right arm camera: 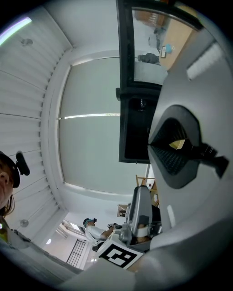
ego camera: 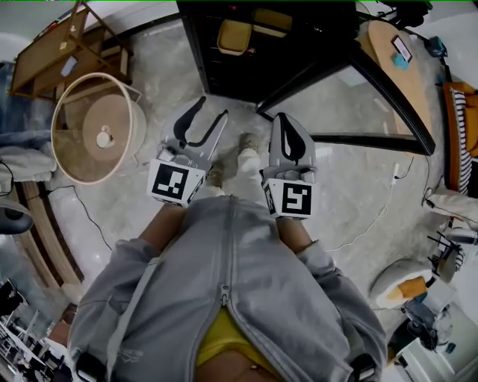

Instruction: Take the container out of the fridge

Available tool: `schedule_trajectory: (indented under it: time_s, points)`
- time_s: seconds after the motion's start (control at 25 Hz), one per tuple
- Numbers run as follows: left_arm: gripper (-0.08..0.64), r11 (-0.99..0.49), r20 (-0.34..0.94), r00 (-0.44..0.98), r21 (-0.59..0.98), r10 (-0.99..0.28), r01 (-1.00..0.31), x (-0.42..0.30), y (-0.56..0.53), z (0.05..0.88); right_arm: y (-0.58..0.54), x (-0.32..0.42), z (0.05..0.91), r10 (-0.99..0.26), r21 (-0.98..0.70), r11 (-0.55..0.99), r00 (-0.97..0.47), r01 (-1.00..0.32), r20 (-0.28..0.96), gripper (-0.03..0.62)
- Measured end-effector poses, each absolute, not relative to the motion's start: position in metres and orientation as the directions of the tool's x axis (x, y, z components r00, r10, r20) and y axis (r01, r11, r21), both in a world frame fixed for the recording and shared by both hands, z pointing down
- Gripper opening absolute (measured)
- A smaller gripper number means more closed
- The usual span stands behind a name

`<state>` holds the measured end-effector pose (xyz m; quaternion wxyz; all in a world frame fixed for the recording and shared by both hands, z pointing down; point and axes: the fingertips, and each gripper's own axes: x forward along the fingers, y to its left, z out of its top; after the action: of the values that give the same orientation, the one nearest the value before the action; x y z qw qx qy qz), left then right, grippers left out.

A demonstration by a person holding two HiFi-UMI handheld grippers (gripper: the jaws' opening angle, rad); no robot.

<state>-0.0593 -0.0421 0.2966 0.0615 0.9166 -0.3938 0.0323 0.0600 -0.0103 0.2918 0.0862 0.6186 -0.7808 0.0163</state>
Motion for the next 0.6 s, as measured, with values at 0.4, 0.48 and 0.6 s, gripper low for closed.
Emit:
schedule_trajectory:
  time_s: [0.4, 0.48, 0.6]
  points:
    - [0.207, -0.601, 0.130, 0.607, 0.089, -0.784, -0.794, -0.022, -0.109, 0.308, -0.100, 0.087, 0.306, -0.911, 0.082, 0.389, -0.370, -0.918, 0.180, 0.000]
    - [0.207, -0.577, 0.141, 0.584, 0.088, -0.800, -0.812, -0.018, -0.122, 0.315, -0.115, 0.090, 0.313, -0.895, 0.078, 0.423, -0.403, -0.903, 0.193, 0.000]
    - [0.206, -0.536, 0.159, 0.544, 0.095, -0.824, -0.839, -0.015, -0.140, 0.326, -0.134, 0.094, 0.325, -0.871, 0.068, 0.466, -0.443, -0.882, 0.213, 0.000]
